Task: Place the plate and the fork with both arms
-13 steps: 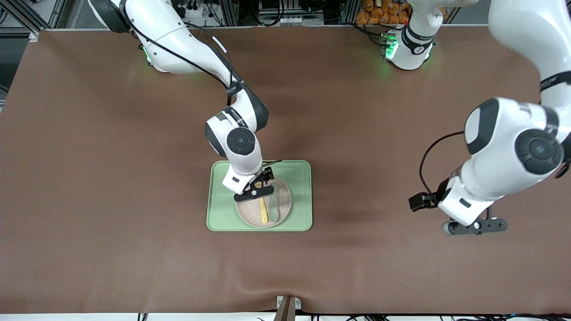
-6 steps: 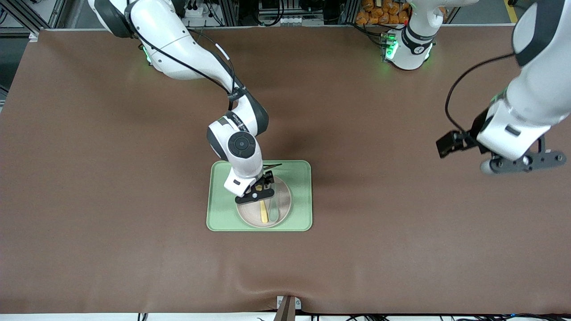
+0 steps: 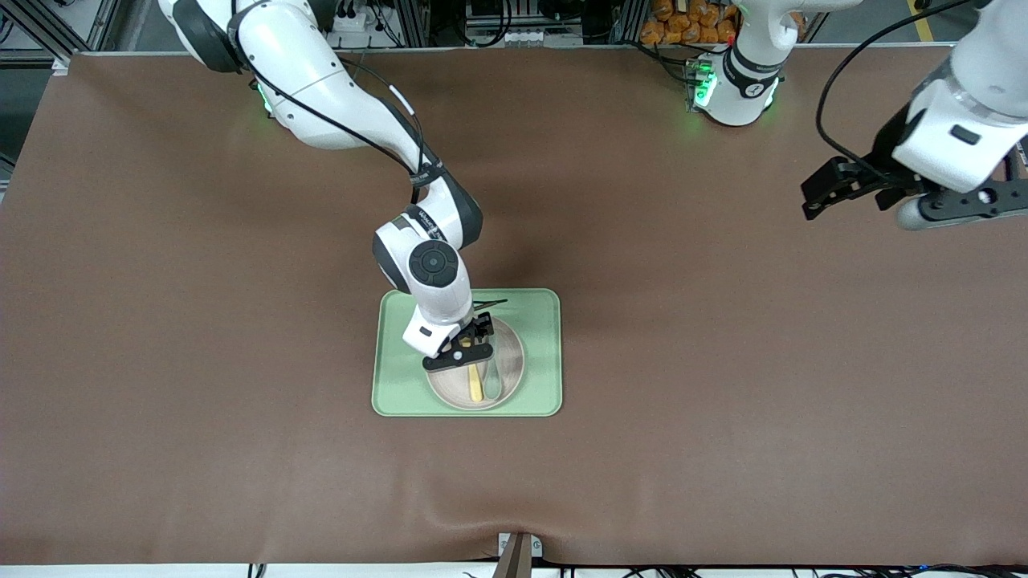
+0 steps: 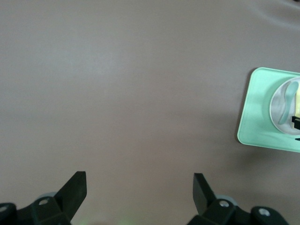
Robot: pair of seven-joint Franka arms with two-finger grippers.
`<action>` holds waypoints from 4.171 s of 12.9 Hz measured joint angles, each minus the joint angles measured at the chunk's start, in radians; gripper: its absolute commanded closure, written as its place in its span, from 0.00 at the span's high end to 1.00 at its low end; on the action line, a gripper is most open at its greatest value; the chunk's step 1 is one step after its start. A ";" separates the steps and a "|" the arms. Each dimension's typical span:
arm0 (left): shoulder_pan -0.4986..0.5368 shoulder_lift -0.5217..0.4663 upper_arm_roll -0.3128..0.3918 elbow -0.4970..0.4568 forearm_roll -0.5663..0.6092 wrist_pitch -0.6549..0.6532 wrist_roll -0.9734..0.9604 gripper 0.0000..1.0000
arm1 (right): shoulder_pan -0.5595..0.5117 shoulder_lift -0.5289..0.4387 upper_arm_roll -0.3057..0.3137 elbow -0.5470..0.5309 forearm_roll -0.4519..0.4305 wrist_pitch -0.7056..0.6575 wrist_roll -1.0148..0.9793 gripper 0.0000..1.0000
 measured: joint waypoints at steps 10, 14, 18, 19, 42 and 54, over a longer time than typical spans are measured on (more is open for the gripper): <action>-0.015 -0.060 0.147 -0.081 -0.012 0.043 0.114 1.00 | 0.001 0.021 0.005 0.003 0.000 0.037 0.004 0.18; -0.019 -0.063 0.153 -0.101 -0.012 0.081 0.121 1.00 | 0.002 0.021 0.007 0.008 0.000 0.037 0.004 0.00; -0.018 -0.063 0.171 -0.108 -0.012 0.084 0.152 1.00 | 0.002 0.021 0.008 0.009 0.000 0.037 0.004 0.00; -0.018 -0.063 0.173 -0.111 -0.012 0.084 0.161 1.00 | 0.002 0.021 0.008 0.010 0.000 0.037 0.004 0.00; -0.022 -0.063 0.173 -0.118 -0.012 0.084 0.231 1.00 | -0.139 -0.159 0.004 -0.294 0.146 0.097 0.018 1.00; -0.024 -0.063 0.173 -0.123 -0.012 0.084 0.231 1.00 | -0.226 -0.256 -0.012 -0.291 0.146 0.050 -0.078 1.00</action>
